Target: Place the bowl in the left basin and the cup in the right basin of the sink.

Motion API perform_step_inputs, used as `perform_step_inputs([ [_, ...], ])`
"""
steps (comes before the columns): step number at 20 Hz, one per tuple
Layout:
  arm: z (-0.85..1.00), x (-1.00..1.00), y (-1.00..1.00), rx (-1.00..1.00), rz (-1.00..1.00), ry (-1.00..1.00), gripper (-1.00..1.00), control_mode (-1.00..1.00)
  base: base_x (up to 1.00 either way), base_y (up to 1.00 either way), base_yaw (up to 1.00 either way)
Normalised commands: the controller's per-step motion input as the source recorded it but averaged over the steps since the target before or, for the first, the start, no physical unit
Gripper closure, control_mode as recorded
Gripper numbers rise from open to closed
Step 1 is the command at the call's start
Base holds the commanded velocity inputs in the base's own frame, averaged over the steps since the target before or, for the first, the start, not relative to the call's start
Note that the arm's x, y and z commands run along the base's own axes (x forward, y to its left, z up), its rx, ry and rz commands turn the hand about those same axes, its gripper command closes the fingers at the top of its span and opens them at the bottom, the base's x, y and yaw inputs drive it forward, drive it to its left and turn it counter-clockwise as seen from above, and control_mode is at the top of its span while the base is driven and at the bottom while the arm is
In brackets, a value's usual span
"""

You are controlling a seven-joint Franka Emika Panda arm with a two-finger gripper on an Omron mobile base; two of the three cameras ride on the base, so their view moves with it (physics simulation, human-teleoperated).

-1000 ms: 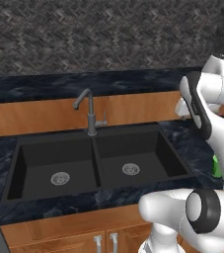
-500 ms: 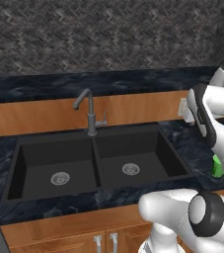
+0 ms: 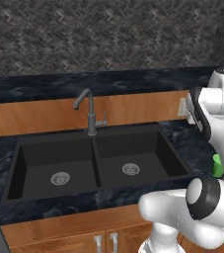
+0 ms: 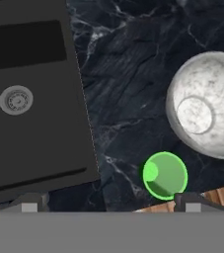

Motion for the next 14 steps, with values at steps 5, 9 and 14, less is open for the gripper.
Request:
perform_step_inputs([
  [5, -0.20, 0.07, -0.34, 0.00, -0.19, 0.02, -1.00, -1.00, 0.00, 0.00, 0.00],
  [9, -0.20, 0.09, -0.32, 0.00, -0.13, 0.01, -1.00, -1.00, 0.00, 0.00, 0.00],
  [14, -0.25, 0.03, -0.29, 0.00, -0.05, 0.00, -1.00, -1.00, 0.00, 0.00, 0.00],
])
